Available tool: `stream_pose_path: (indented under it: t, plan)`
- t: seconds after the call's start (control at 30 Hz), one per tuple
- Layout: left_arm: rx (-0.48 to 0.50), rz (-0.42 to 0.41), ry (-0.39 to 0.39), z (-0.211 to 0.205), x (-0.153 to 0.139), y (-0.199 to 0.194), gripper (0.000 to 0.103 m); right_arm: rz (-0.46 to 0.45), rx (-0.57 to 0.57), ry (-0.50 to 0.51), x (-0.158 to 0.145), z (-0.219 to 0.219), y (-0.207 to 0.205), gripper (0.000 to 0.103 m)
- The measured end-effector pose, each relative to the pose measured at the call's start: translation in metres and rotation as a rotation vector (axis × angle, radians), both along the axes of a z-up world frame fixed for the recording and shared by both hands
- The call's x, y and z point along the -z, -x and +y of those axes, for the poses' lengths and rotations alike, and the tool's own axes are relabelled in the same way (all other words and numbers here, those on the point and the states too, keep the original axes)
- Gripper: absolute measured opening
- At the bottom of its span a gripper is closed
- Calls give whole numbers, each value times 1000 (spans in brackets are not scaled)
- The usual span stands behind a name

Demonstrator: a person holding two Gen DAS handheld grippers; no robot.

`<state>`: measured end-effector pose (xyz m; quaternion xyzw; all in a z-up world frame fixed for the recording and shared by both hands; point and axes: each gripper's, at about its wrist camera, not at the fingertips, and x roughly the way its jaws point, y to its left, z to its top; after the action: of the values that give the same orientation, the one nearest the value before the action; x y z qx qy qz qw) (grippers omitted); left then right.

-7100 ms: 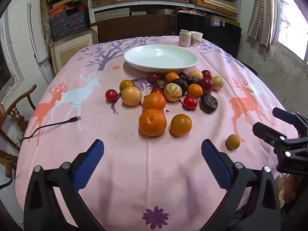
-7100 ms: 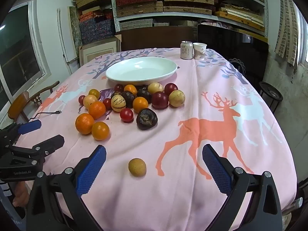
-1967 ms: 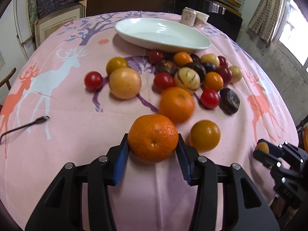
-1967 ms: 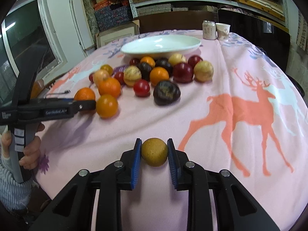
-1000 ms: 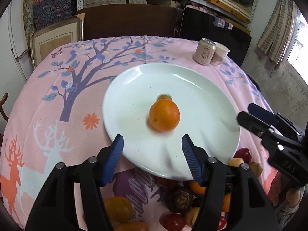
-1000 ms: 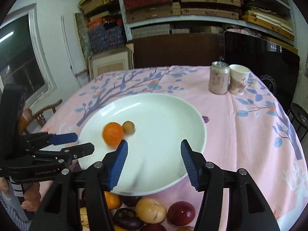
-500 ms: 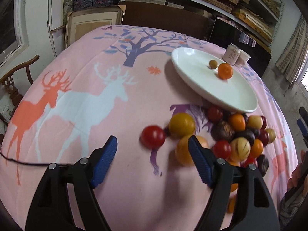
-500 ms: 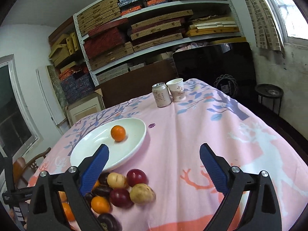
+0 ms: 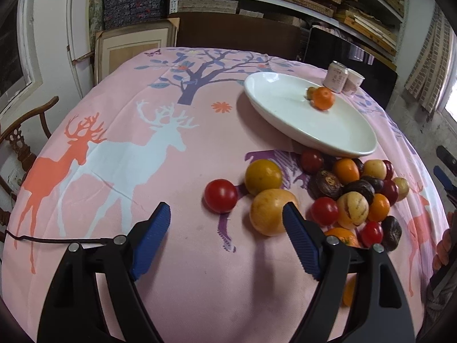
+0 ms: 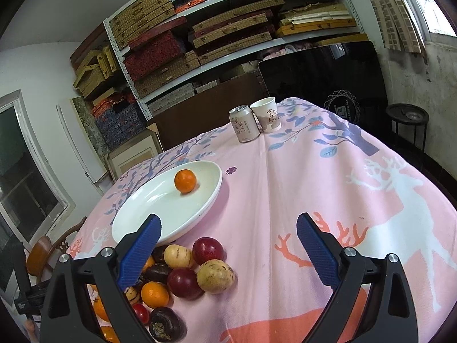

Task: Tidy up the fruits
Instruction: 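Lower the left tool onto the yellow grapefruit while the right tool approaches the potato, then lift the grapefruit and potato and drop both onto the white plate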

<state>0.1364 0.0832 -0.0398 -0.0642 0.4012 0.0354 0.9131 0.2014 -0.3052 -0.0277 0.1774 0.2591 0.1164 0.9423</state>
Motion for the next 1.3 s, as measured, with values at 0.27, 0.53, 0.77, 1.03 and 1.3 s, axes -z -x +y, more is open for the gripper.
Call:
stream_pose_path:
  t: [0.27, 0.53, 0.77, 1.03, 1.3]
  plan:
    - [128, -16, -76, -34, 0, 6, 75, 20, -12, -15, 1, 4, -2, 97]
    - [176, 67, -45, -39, 15, -14, 58, 41, -19, 10, 4, 10, -3, 97]
    - [174, 81, -24, -36, 18, -21, 43, 100, -46, 46, 13, 17, -8, 97]
    - [160, 44, 16, -27, 9, -13, 43, 166, -125, 179, 28, 46, -1, 97]
    - [155, 24, 29, -24, 5, -8, 43, 220, -194, 178, 38, 55, -9, 63]
